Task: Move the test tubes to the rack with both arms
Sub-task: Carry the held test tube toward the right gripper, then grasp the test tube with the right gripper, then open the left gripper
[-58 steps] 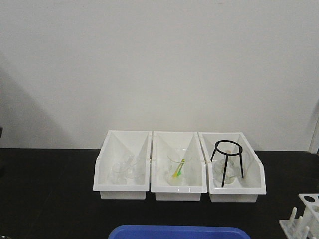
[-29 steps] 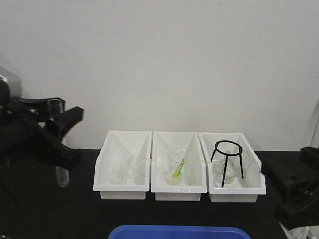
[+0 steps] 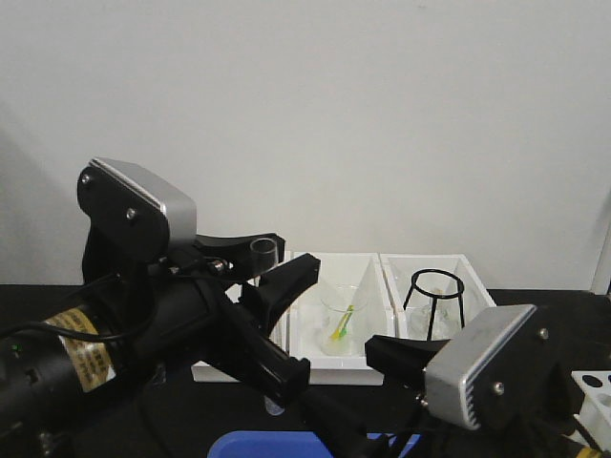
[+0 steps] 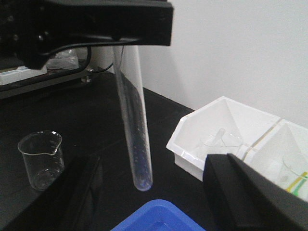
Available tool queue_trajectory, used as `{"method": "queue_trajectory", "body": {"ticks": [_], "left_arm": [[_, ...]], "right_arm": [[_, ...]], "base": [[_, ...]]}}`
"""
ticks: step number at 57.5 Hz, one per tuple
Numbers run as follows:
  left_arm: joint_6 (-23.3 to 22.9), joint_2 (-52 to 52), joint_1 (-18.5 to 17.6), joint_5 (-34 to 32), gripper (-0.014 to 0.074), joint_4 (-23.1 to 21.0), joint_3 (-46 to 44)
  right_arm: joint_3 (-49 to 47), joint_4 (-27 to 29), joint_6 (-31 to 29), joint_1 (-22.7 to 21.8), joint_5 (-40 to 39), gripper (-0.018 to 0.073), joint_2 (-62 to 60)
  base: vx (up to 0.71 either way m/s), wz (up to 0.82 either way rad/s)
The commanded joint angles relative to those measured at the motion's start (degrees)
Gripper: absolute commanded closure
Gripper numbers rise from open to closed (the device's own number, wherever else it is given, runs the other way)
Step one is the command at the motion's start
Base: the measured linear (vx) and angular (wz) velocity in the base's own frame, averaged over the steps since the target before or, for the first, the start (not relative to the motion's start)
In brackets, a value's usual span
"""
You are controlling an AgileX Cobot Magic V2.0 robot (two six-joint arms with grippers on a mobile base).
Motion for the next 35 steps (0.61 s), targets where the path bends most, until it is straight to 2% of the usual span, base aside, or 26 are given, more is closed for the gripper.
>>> {"method": "queue_trajectory", "body": {"ticks": [1,5,20,35], "left_arm": [[-1.6,-1.4,-2.1,-5.3,0.0619,-0.6,-2.1],[-2.8,-1.4,-3.6,-5.3,0.0619,-0.5,-2.1],[-2.9,0.0,-8.6,-4.5,0.0617,-0.5,-2.1],[-2.8,1.5,-10.0,-3.8,0.0617,-0.5,-2.1]], "right_arm": [[-2.0,-0.3,-0.1,0.8,-7.3,0.0065,0.0],[-2.0,-0.3,0.0,1.0,-8.4,0.0065,0.6],[-2.0,-0.3,0.1,1.0,-9.7,0.0065,0.7],[-2.0,-0.3,0.1,1.0,-9.4,0.0081,0.7]], "base": [[0.00,0.00],[0.00,0.00],[0.00,0.00],[0.00,0.00]]}}
